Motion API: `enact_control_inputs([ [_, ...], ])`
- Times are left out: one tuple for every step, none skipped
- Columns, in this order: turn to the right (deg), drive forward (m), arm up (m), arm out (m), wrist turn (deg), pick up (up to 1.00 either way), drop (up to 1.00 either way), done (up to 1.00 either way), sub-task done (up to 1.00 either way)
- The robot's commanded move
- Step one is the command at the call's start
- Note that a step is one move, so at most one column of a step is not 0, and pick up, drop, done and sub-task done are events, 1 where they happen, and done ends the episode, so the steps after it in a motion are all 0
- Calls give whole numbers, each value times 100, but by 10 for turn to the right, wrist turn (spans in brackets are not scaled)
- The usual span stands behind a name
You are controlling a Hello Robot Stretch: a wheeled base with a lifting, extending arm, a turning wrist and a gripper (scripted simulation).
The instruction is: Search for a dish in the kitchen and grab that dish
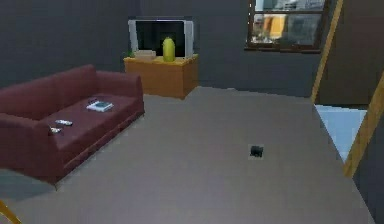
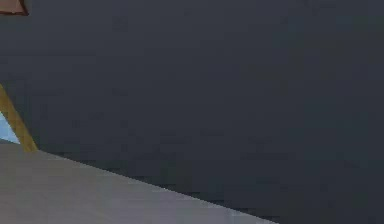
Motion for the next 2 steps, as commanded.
enact_control_inputs([
  [0, 100, 0, 0, 0, 0, 0, 0, 0],
  [0, 75, 0, 0, 0, 0, 0, 0, 0],
])
